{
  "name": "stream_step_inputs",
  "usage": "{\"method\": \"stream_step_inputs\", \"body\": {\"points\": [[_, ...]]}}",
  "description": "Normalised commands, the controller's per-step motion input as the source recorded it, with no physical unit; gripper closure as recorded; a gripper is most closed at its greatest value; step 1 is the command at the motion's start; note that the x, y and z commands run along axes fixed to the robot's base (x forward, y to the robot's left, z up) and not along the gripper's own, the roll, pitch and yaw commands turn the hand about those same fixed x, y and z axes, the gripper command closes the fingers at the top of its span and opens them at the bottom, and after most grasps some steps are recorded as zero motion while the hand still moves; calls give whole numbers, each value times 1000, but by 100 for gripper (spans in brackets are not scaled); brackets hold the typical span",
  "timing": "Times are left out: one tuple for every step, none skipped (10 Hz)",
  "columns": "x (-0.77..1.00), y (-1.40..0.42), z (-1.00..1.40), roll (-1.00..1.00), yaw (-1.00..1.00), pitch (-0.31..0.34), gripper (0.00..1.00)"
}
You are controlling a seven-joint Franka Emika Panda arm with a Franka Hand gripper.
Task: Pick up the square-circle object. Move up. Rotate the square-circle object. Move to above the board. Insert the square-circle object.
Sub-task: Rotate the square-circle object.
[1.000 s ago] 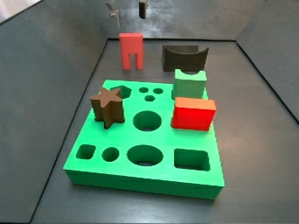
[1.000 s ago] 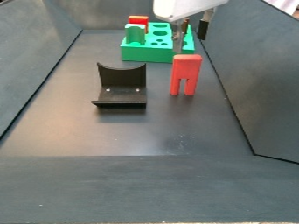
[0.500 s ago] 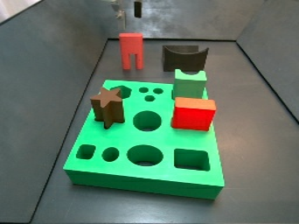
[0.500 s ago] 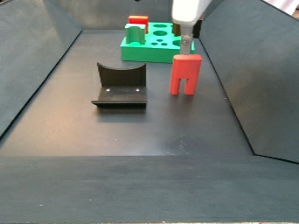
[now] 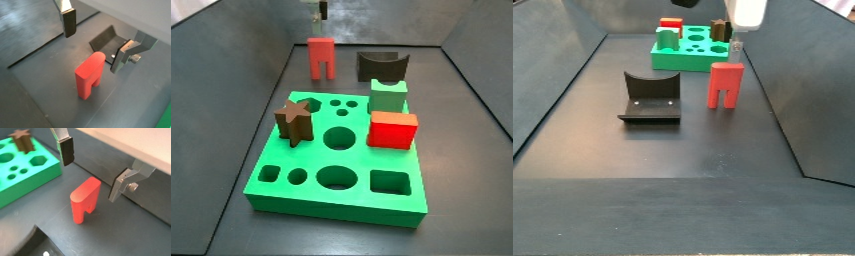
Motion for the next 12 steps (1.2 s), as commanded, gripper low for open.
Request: {"method": "stream_step_inputs", "body": {"points": [[19, 2, -17, -1, 1000, 8, 0], [19, 2, -17, -1, 1000, 9, 0], [19, 2, -16, -1, 1000, 9, 0], [19, 2, -16, -1, 1000, 10, 0], [19, 2, -16, -1, 1000, 10, 0], [20, 1, -16, -1, 1000, 11, 0], [20, 1, -16, -1, 1000, 11, 0], [20, 1, -16, -1, 1000, 12, 0], [20, 1, -15, -2, 1000, 13, 0], [20, 1, -15, -2, 1000, 14, 0], [20, 1, -15, -2, 1000, 15, 0], [20, 1, -15, -2, 1000, 16, 0]]}}
